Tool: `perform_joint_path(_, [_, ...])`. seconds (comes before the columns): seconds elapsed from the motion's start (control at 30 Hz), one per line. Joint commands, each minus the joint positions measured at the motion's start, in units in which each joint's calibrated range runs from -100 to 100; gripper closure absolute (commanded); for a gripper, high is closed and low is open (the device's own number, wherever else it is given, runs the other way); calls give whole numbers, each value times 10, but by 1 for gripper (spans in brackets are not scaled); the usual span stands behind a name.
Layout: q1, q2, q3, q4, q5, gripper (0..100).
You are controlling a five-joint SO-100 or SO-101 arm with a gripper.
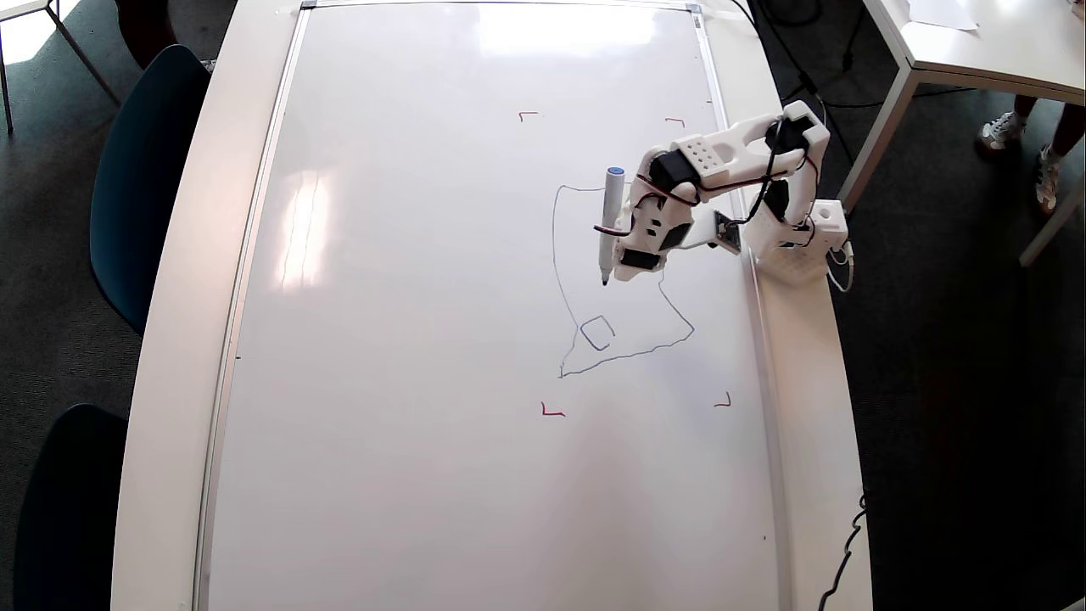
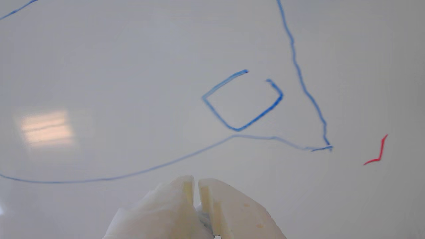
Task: Draw on a whiteboard a robot head using a pen attached to the gripper
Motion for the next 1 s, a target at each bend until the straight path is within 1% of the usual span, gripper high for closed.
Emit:
perform_joint_path(0.0, [52,-25,-16,36,20,99])
perform_joint_path(0.17, [91,-24,53,8,32,99])
perform_joint_path(0.23, [107,-32,103,-31,32,99])
perform_joint_path(0.33, [123,-33,138,-60,32,99])
perform_joint_path(0.6, [144,-25,141,-66,32,99])
perform_joint_path(0.77, [139,-22,143,-67,32,99])
perform_joint_path(0.83, [137,-5,160,-115,32,99])
perform_joint_path(0.97, [138,15,159,-147,32,99])
